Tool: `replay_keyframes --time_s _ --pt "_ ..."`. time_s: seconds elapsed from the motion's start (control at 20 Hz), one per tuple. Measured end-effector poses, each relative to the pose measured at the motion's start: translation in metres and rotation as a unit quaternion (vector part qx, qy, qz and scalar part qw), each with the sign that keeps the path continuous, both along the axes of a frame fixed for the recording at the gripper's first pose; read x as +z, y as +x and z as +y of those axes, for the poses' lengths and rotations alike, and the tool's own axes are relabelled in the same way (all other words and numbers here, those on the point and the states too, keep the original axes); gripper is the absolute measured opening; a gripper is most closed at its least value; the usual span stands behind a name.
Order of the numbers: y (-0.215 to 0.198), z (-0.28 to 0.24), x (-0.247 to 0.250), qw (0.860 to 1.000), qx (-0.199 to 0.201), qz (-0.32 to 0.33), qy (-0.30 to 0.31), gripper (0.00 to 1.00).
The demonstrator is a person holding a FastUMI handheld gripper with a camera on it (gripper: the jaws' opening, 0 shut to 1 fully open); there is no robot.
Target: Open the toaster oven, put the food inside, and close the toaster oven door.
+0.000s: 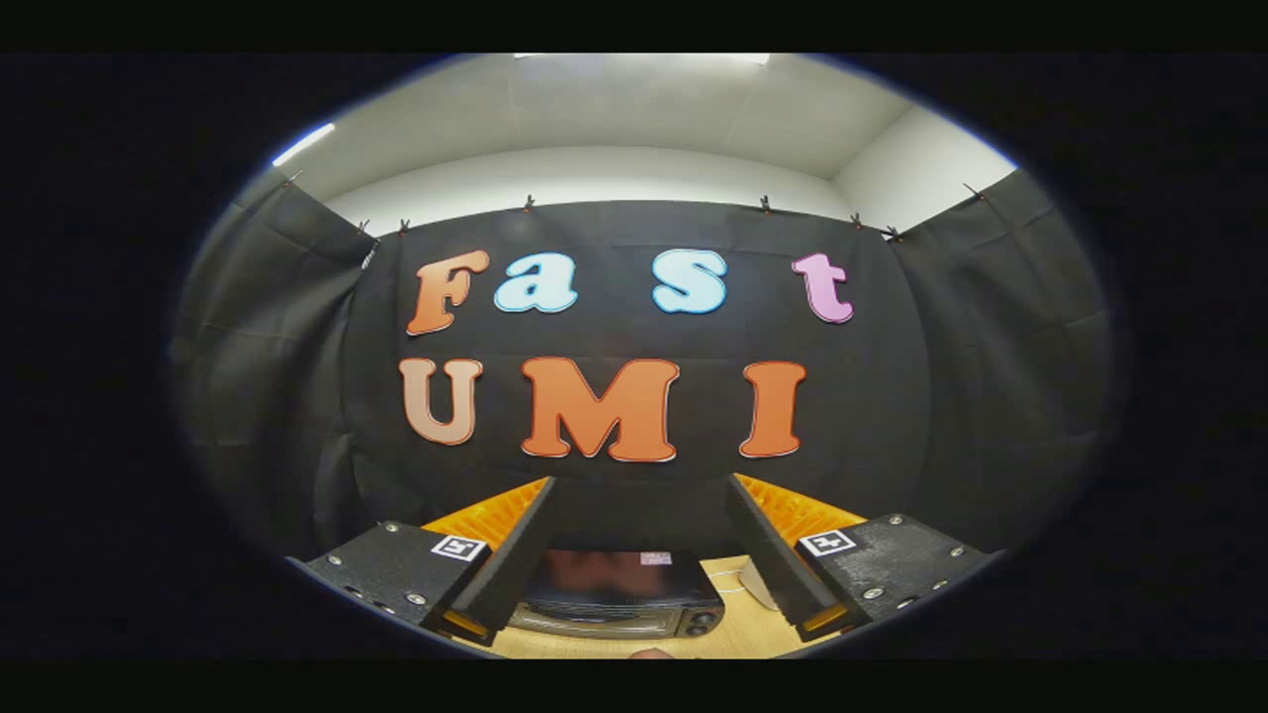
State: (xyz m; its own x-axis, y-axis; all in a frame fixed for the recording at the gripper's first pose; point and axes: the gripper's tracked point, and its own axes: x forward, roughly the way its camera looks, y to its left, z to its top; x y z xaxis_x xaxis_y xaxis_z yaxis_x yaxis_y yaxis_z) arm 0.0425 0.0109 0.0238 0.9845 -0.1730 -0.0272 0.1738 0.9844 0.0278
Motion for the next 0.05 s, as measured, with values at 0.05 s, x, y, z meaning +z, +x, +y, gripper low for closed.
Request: replay_keyframes --time_s 0.05 --pt "0.0015 -0.0007 -0.0005 1.000 -0.003 -0.001 -0.001 0.99"
